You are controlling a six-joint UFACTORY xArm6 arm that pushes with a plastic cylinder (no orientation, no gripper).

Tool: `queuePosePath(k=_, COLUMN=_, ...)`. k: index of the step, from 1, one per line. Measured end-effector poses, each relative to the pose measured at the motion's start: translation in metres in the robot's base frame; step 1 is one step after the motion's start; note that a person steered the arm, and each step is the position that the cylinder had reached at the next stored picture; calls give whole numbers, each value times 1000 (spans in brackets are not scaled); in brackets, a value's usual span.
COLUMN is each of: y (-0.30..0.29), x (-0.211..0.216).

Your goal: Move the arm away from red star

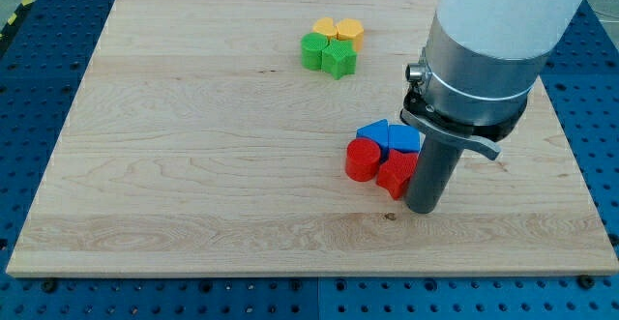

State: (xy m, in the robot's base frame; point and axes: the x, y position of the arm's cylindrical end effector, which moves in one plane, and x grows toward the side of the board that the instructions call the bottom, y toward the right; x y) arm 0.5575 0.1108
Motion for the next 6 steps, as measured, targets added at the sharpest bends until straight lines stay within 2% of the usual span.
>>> queuePosePath(k=1, y=0, x=0)
queuePosePath(k=3, y=28, x=33)
queuePosePath(k=5, y=59, x=-16)
queuePosePath(k=6, y=41, x=-18)
